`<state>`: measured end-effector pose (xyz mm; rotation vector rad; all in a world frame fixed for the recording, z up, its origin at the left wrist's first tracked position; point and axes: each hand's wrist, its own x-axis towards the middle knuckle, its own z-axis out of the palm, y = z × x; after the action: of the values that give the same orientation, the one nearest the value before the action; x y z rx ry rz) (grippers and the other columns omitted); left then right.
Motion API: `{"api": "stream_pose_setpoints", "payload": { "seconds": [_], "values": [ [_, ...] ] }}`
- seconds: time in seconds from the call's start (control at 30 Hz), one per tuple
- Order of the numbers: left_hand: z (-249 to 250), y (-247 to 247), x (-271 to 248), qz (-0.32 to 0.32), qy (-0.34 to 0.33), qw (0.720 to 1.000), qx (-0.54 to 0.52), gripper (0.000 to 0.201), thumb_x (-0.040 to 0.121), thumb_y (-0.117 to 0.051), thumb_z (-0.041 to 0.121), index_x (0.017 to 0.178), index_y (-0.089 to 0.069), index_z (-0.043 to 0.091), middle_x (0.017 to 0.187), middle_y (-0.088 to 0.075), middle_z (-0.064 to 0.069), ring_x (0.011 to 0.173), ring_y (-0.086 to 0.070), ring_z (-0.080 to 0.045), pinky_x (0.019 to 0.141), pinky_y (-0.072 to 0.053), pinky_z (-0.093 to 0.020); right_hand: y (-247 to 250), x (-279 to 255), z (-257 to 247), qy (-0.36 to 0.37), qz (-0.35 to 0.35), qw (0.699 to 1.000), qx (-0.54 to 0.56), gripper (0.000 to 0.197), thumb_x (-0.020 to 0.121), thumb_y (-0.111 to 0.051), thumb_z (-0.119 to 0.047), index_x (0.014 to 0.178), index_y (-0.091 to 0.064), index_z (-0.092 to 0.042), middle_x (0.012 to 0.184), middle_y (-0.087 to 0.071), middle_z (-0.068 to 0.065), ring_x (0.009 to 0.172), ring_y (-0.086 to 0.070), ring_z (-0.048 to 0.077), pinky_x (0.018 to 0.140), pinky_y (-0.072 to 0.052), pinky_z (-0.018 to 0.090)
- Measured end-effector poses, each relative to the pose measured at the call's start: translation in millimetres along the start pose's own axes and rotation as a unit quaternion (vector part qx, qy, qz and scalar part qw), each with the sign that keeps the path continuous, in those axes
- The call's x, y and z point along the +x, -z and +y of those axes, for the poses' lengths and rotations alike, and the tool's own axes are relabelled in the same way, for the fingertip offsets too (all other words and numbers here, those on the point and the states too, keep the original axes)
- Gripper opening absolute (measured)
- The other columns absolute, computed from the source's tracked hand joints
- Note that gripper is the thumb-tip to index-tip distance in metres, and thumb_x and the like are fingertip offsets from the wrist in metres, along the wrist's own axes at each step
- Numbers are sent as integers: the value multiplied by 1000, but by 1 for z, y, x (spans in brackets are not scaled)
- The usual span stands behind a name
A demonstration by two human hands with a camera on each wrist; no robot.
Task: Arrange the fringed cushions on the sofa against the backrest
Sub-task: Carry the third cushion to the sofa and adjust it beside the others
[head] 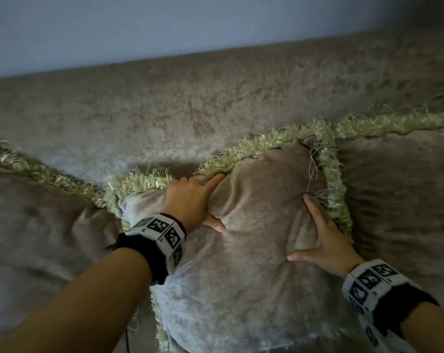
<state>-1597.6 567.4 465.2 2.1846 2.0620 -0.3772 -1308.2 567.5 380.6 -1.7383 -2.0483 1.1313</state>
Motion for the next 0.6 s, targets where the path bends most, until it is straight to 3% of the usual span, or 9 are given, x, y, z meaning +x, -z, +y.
{"api": "stream_pose_setpoints", "payload": {
  "seconds": [0.13, 0.2, 0.3, 0.4, 0.5, 0.6],
  "values": [
    [-3, 27, -14, 13, 10, 999, -39, 119, 40, -59, 86, 143, -16, 46, 116, -63, -3, 99, -61, -27, 81, -50, -36, 45, -5, -31, 6, -2, 998, -62, 133, 43, -88, -49, 126, 14, -69, 157, -15, 7, 143, -21, 27, 115, -27, 44],
    [0, 40, -24, 28, 12, 997, -77, 117, 43, -61, 84, 143, -16, 45, 119, -63, -2, 103, -61, -27, 82, -50, -36, 73, -4, -46, 19, -8, 995, -98, 133, 43, -88, -50, 123, 15, -72, 158, -13, 4, 142, -24, 26, 114, -30, 46],
    [0, 59, -41, 60, 15, 991, -116, 116, 46, -61, 83, 145, -14, 44, 123, -61, -1, 106, -61, -26, 82, -48, -35, 115, -7, -77, 43, -27, 986, -158, 132, 45, -88, -49, 124, 15, -69, 158, -10, -3, 140, -26, 23, 114, -29, 40],
    [-8, 69, -56, 91, 34, 986, -139, 115, 49, -60, 83, 146, -13, 43, 126, -59, 2, 105, -60, -24, 80, -48, -34, 142, -5, -109, 68, -43, 975, -207, 131, 43, -85, -57, 123, 17, -73, 156, -18, 0, 137, -31, 22, 113, -31, 41],
    [-23, 70, -66, 106, 68, 981, -150, 116, 48, -56, 86, 146, -9, 44, 130, -56, 3, 104, -59, -26, 81, -51, -38, 143, 8, -134, 86, -53, 968, -231, 130, 46, -86, -53, 120, 18, -75, 155, -20, 5, 136, -32, 26, 112, -31, 43],
    [-43, 54, -69, 77, 113, 983, -123, 117, 50, -50, 88, 146, 1, 45, 137, -47, -6, 115, -52, -32, 89, -48, -44, 121, 25, -149, 74, -23, 960, -269, 129, 51, -85, -52, 127, 18, -69, 146, -25, 14, 131, -34, 33, 107, -35, 47]
  ]
}}
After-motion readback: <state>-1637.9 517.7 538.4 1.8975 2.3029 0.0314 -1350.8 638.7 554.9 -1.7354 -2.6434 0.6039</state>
